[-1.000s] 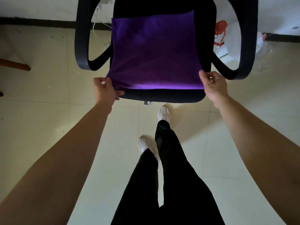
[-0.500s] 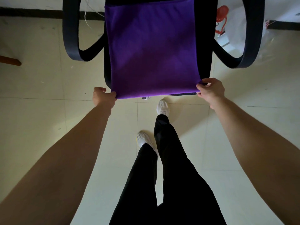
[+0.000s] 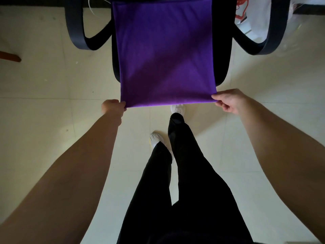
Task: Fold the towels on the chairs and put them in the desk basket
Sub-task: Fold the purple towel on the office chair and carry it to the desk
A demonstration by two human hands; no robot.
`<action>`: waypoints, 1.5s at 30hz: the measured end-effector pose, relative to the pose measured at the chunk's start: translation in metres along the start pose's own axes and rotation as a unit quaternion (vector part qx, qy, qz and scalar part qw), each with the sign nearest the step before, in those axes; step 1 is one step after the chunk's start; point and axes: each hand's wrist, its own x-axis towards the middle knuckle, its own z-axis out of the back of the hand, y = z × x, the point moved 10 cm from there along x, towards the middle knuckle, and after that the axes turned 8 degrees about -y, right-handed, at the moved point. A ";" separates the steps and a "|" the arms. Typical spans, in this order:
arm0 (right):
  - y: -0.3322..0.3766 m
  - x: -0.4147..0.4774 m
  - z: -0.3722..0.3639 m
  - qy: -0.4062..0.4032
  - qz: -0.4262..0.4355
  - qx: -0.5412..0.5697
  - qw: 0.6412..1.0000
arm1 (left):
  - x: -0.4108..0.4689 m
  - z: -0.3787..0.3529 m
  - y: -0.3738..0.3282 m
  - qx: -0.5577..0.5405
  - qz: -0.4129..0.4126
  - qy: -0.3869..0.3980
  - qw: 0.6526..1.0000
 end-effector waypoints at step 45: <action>0.270 0.023 0.002 -0.100 0.331 0.101 0.933 | -0.005 -0.082 -0.256 0.219 -0.376 0.056 0.899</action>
